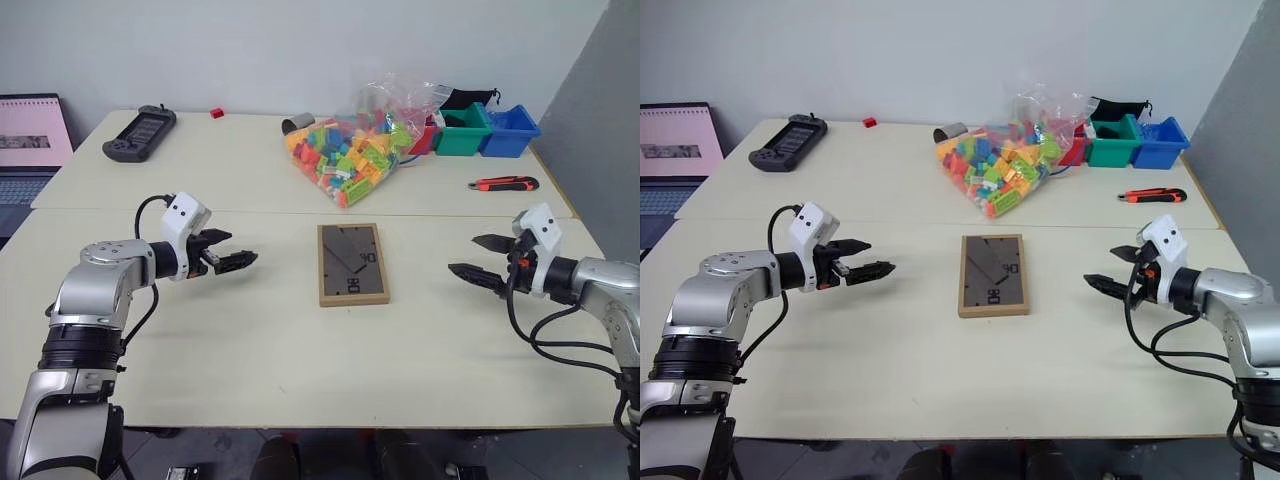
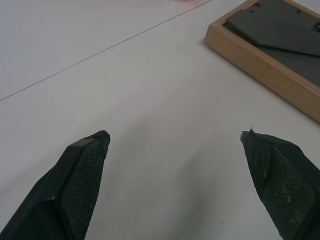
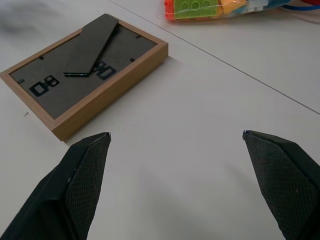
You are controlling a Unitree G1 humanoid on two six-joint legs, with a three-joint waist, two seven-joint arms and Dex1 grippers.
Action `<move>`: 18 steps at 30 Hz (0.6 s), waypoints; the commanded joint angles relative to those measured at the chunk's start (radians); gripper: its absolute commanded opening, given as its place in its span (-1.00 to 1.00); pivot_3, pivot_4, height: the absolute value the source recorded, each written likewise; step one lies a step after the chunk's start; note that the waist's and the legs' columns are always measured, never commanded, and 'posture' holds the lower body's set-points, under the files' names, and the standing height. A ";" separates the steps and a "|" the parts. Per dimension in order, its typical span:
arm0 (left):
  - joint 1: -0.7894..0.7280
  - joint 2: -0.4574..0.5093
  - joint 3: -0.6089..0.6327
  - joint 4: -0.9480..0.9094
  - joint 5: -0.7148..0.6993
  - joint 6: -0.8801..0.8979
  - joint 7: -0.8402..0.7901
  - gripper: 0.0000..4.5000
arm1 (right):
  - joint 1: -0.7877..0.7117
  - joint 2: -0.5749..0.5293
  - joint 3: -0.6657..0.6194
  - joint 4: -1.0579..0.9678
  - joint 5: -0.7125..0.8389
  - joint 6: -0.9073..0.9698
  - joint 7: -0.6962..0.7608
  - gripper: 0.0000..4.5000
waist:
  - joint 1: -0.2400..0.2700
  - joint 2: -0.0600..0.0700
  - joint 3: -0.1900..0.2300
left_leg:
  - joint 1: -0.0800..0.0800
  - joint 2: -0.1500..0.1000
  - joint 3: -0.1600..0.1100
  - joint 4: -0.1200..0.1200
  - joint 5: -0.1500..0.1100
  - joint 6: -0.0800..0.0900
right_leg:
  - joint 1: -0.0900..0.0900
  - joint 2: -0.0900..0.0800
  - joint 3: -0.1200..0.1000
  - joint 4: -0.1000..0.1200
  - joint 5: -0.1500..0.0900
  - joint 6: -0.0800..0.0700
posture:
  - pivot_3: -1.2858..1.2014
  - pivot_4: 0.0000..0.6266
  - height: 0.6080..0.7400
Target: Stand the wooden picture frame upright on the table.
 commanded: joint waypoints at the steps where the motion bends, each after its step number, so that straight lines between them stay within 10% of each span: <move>1: 0.003 0.020 0.028 -0.047 0.000 -0.031 0.003 1.00 | -0.027 -0.006 -0.001 -0.004 0.005 -0.028 0.012 1.00 | 0.000 0.000 0.000 | 0.000 0.000 0.000 0.000 0.000 0.000 | 0.000 0.000 0.000 0.000 0.000 0.000 | 0.03 -0.52 1.00; 18: -0.001 0.010 0.053 -0.044 -0.020 0.021 0.051 1.00 | -0.053 0.002 0.035 0.028 -0.001 -0.058 0.015 1.00 | 0.000 0.000 0.000 | 0.000 0.000 -0.001 0.001 0.000 0.000 | -0.001 0.000 -0.001 0.005 0.000 0.000 | 0.03 -0.52 1.00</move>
